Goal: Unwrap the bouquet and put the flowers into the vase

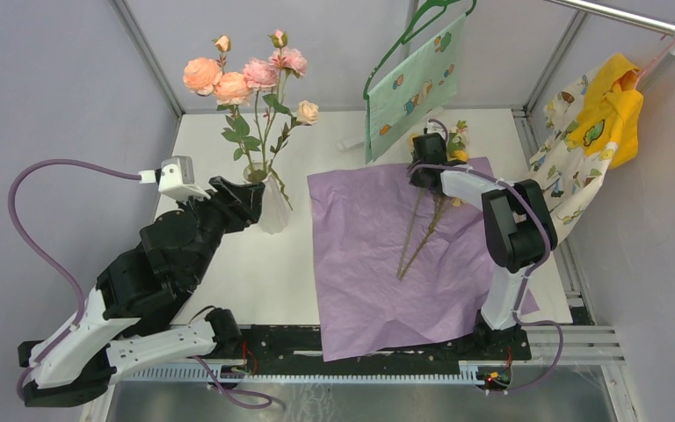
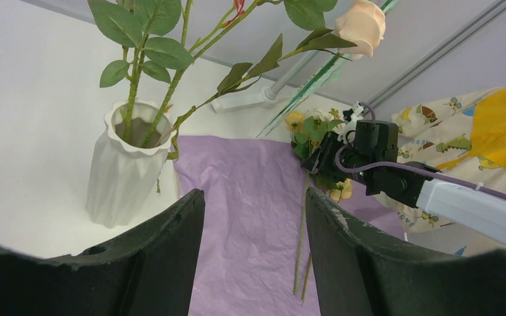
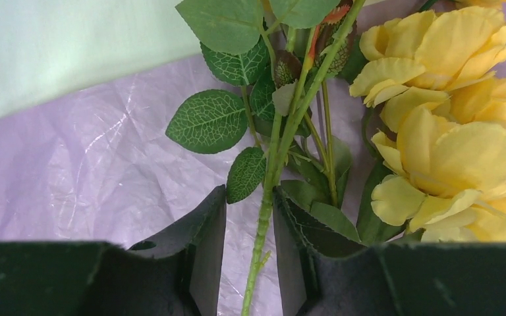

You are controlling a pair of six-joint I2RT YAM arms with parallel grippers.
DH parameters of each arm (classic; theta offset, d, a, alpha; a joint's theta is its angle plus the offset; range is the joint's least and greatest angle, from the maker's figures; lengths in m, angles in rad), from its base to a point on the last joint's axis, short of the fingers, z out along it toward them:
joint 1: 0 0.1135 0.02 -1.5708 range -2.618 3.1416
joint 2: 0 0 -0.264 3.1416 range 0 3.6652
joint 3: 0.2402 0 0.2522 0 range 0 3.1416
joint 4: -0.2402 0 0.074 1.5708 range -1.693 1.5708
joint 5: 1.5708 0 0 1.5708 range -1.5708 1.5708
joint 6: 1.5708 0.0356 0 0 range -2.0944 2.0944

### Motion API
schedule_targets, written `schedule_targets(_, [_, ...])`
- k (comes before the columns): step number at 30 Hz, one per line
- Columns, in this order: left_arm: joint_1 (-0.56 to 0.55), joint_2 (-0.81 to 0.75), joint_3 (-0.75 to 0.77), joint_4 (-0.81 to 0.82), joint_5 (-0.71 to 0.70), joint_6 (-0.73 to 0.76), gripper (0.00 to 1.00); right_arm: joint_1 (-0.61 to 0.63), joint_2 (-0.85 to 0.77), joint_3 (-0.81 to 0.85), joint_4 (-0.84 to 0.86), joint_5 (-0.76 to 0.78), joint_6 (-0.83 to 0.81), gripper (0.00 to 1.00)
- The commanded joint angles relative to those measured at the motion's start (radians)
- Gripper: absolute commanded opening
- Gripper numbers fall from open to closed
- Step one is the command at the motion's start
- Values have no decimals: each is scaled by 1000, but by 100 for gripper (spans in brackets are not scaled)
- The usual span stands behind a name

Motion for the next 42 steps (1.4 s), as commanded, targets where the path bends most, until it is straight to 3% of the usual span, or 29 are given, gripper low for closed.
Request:
schedule_targets(1, [3,-15,-3,37,-27,8,64,-4,5,8,14,41,28,38])
schedule_targets(6, [1,-16,-5,35,-28,7,64,-7,-50,-66,49,64,28,38])
schedule_targets(12, [3,-7,-3,37,-19,4,64,-13,1,-28,22,37,21,36])
schedule_targets(14, [2,-11,-4,36,-18,2,64,-15,18,-18,27,26,29,26])
schedule_targets(17, [2,-17,-6,33,-16,-1,64,-15,27,-5,31,2,38,0])
schedule_targets(22, [2,-20,-7,31,-23,-5,64,-15,-62,-70,103,-55,58,0])
schedule_targets(29, [2,10,7,31,-21,-1,65,10,-424,-287,321,-82,65,0])
schedule_targets(37, [2,19,21,32,-28,7,64,137,-741,-335,389,-62,-17,0])
schedule_targets(42, [2,-8,26,13,-73,0,64,215,-807,-324,583,-190,-81,0])
